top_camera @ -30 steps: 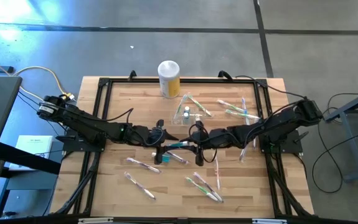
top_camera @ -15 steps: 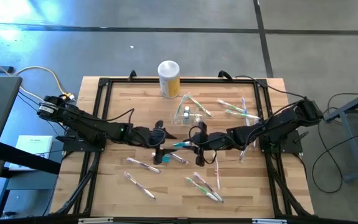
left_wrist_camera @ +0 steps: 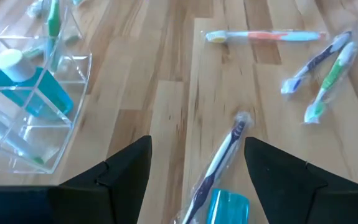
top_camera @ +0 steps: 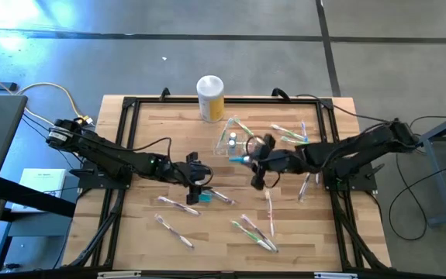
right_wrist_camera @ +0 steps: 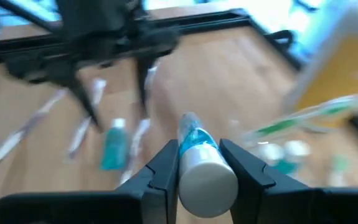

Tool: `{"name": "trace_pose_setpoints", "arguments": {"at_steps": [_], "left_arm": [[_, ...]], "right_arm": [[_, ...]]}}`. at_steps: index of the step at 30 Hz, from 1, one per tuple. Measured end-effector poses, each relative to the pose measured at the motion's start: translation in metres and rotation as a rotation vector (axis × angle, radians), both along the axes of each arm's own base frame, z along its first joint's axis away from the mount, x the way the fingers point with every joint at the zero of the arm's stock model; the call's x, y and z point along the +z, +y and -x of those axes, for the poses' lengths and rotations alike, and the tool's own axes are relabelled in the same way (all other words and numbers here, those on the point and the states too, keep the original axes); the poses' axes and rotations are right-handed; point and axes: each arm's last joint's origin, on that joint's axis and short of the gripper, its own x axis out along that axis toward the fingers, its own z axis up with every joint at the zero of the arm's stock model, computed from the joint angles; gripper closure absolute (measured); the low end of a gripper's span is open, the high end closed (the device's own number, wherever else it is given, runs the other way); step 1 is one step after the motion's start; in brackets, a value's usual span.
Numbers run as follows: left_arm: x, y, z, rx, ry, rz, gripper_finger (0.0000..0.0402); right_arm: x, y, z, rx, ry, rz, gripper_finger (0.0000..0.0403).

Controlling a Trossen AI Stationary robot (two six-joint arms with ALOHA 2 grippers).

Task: Pick & Place toothbrushing station
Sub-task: Put the top mouthwash into the transparent organizer

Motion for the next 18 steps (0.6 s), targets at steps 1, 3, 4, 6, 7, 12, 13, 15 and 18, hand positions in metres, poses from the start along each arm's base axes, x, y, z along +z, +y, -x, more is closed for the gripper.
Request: {"name": "trace_pose_setpoints", "arguments": {"at_steps": [1, 3, 4, 6, 7, 12, 13, 15, 18], "left_arm": [[0.0, 0.0, 0.0, 0.0, 0.001, 0.0, 0.0151], [0.0, 0.0, 0.0, 0.001, 0.002, -0.001, 0.0151], [-0.001, 0.0, 0.0, 0.0, 0.007, -0.002, 0.0151], [-0.002, 0.0, 0.001, 0.001, 0.02, -0.005, 0.0151], [-0.002, 0.0, 0.001, 0.001, 0.027, -0.007, 0.0151], [-0.002, 0.0, 0.002, 0.004, 0.029, -0.009, 0.0151], [-0.002, 0.0, 0.002, 0.004, 0.029, -0.009, 0.0151], [-0.002, 0.001, 0.002, 0.004, 0.03, -0.009, 0.0151], [-0.004, 0.001, 0.002, 0.009, 0.043, -0.003, 0.0151]], "right_arm": [[0.007, -0.004, 0.002, -0.029, 0.023, 0.017, 0.0318], [0.023, -0.014, 0.003, -0.098, 0.052, 0.046, 0.0318], [0.031, -0.019, 0.004, -0.139, 0.061, 0.056, 0.0318], [0.041, -0.027, 0.006, -0.215, 0.089, 0.079, 0.0318], [0.046, -0.031, 0.005, -0.244, 0.087, 0.081, 0.0318], [0.049, -0.056, -0.001, -0.352, 0.1, 0.047, 0.0318], [0.046, -0.06, -0.003, -0.383, 0.1, 0.032, 0.0318], [0.038, -0.07, -0.008, -0.442, 0.123, 0.019, 0.0318], [0.022, -0.079, -0.02, -0.448, 0.181, 0.007, 0.0318]]}}
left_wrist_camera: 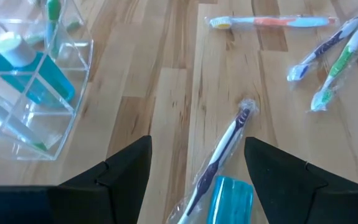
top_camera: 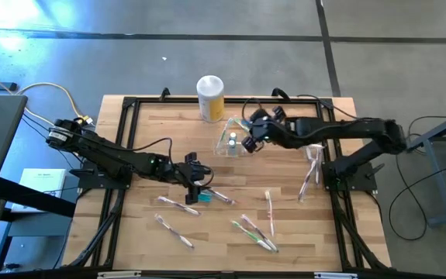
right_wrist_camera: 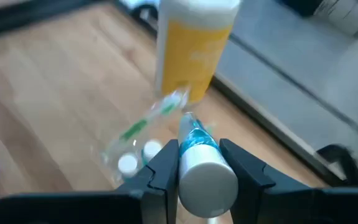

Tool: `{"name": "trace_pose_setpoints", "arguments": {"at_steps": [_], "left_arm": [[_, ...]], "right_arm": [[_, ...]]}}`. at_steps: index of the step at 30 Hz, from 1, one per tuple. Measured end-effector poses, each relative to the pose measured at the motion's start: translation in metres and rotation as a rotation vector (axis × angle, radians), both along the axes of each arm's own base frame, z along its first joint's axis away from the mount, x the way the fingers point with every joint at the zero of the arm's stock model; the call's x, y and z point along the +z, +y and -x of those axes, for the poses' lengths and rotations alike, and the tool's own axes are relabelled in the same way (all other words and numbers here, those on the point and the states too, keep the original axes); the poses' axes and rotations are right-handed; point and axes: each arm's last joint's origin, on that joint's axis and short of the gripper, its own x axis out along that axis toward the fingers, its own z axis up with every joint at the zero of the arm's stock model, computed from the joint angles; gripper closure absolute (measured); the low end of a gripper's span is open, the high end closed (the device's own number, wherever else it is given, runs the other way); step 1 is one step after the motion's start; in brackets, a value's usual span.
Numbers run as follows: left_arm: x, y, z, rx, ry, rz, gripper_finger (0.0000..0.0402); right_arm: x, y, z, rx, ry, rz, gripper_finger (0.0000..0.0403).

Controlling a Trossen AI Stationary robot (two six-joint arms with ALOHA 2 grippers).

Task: Pick & Place toothbrushing station
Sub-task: Put the top mouthwash into the transparent organizer

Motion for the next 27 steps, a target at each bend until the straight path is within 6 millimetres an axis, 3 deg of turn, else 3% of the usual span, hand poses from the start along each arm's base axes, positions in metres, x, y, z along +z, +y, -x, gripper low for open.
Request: {"name": "trace_pose_setpoints", "arguments": {"at_steps": [7, 27], "left_arm": [[-0.003, 0.001, 0.002, 0.006, 0.04, -0.001, 0.0151], [-0.004, 0.001, 0.003, 0.008, 0.047, 0.001, 0.0151]], "right_arm": [[-0.029, -0.012, -0.018, 0.047, 0.11, -0.06, 0.0318], [-0.065, -0.02, -0.036, 0.064, 0.218, -0.116, 0.0318]]}}
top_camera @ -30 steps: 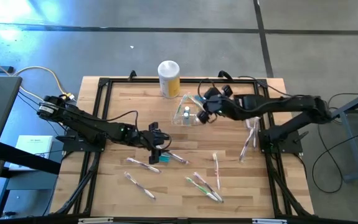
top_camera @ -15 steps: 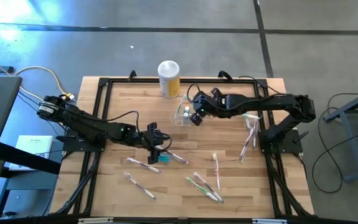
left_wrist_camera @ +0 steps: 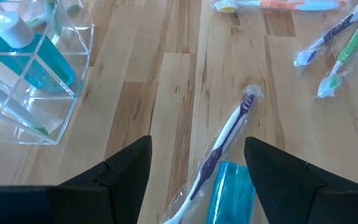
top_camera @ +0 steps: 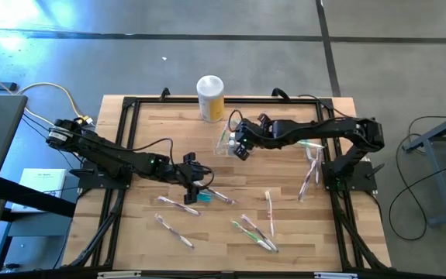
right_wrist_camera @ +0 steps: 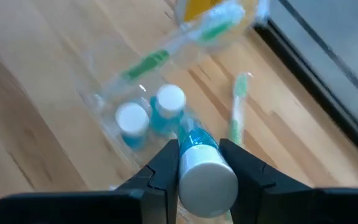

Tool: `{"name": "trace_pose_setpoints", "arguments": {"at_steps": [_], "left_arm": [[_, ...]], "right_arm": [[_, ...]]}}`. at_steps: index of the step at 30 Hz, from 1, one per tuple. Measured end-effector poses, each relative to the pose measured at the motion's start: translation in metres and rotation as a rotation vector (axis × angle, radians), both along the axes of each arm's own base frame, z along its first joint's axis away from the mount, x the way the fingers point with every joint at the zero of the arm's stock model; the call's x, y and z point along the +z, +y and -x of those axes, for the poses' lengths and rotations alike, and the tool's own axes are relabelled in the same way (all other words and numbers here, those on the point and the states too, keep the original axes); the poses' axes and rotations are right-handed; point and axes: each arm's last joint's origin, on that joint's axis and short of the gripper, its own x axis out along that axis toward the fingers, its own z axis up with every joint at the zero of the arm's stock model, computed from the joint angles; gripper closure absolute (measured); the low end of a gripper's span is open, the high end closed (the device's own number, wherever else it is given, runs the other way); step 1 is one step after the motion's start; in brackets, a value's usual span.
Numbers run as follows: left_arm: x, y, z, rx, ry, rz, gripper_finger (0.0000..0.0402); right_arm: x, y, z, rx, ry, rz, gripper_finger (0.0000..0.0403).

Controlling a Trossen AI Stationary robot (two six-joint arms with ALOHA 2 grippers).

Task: Pick & Place toothbrushing station
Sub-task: Put the top mouthwash into the transparent organizer

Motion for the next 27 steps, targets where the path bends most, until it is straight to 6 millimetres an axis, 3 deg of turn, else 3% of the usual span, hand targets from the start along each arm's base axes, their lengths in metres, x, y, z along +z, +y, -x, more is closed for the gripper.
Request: {"name": "trace_pose_setpoints", "arguments": {"at_steps": [24, 27], "left_arm": [[0.0, 0.0, 0.0, -0.001, 0.003, 0.0, 0.0151], [0.0, 0.0, 0.0, -0.001, 0.002, 0.0, 0.0151]], "right_arm": [[-0.013, -0.009, -0.007, 0.02, 0.012, -0.044, 0.0318], [-0.012, -0.009, -0.008, 0.02, -0.001, -0.042, 0.029]]}}
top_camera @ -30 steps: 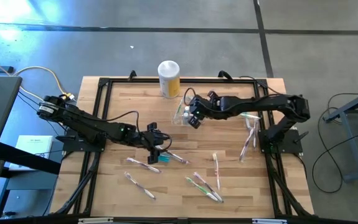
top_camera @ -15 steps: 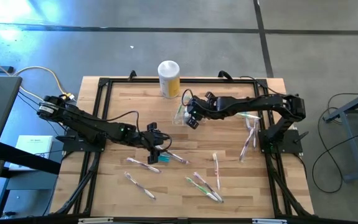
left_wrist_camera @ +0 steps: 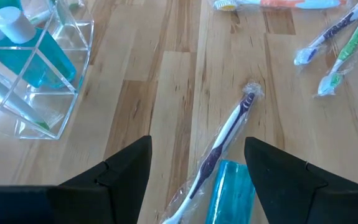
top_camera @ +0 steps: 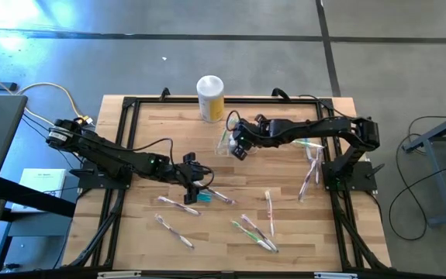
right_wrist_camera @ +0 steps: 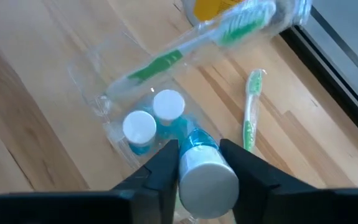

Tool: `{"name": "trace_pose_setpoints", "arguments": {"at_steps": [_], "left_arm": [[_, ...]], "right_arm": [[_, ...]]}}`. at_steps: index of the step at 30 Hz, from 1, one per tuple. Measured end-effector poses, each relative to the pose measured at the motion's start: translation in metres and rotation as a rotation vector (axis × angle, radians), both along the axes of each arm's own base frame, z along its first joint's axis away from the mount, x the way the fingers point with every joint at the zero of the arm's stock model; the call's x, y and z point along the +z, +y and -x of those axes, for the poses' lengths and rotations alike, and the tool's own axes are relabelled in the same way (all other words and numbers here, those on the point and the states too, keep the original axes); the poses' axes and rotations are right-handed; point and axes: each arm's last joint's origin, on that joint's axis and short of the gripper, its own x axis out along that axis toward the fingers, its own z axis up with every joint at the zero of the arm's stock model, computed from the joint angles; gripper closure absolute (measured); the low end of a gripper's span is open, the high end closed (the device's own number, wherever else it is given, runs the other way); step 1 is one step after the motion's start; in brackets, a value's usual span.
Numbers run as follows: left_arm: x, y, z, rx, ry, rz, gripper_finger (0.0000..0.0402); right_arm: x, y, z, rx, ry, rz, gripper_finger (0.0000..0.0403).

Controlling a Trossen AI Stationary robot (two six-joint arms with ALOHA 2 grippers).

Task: Pick & Place toothbrushing station
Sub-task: Put the top mouthwash into the transparent organizer, then put the purple toothbrush into the transparent organizer

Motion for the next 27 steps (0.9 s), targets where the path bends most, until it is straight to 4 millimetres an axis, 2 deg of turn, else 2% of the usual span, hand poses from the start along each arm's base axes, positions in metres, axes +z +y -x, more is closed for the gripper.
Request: {"name": "trace_pose_setpoints", "arguments": {"at_steps": [4, 9, 13, 18, 23, 27], "left_arm": [[0.0, 0.0, 0.0, 0.0, 0.0, 0.0, 0.0151], [0.0, 0.0, 0.0, 0.004, 0.0, 0.005, 0.0151], [0.0, 0.0, 0.0, 0.006, 0.003, 0.008, 0.0151], [0.0, 0.0, 0.0, 0.009, 0.004, 0.01, 0.0151], [-0.001, 0.0, 0.001, 0.009, 0.008, 0.009, 0.0151], [-0.002, 0.0, 0.001, 0.013, 0.021, 0.012, 0.0151]], "right_arm": [[0.001, 0.0, -0.001, 0.0, -0.016, 0.002, 0.0236], [0.001, 0.0, -0.002, 0.0, -0.023, 0.003, 0.0214], [0.002, -0.001, -0.003, 0.001, -0.035, 0.026, 0.0221], [0.01, 0.0, -0.001, -0.012, -0.021, 0.157, 0.0243], [0.031, 0.012, 0.006, -0.014, -0.036, 0.296, 0.0272], [0.054, 0.029, 0.019, 0.005, -0.09, 0.337, 0.0293]]}}
